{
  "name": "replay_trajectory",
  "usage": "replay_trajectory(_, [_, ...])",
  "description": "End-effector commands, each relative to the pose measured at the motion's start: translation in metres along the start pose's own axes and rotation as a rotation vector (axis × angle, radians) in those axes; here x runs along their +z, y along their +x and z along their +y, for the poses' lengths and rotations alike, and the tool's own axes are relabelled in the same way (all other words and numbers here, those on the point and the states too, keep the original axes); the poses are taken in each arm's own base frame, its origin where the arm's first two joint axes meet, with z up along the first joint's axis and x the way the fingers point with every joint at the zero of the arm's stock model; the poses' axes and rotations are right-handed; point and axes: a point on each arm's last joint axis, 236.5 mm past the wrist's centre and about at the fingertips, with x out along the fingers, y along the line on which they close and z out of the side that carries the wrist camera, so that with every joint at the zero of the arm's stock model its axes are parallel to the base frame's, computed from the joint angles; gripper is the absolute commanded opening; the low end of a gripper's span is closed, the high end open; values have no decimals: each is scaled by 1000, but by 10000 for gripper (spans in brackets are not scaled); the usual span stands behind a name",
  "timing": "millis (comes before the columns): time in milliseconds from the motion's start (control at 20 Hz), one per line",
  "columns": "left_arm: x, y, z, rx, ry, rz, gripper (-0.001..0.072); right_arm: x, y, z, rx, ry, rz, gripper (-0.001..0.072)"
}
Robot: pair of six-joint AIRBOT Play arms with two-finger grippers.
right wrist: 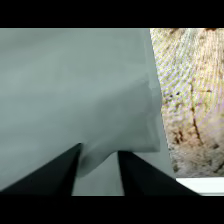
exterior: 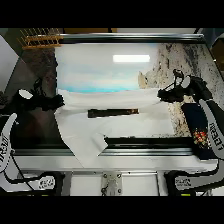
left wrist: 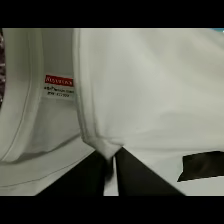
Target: Fold the clothes and pants, and hang the long-sleeved shirts on hangers.
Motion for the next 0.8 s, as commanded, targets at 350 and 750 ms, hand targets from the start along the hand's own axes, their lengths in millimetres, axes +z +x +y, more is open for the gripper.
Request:
replay_trajectory(350, [-32, -90, -19, -7, 18, -54, 623, -38, -118, -46, -32, 31, -76, 590])
replay_trajectory(750, [-124, -74, -25, -17, -15, 6, 685, -205, -36, -102, 61, 764, 84, 590])
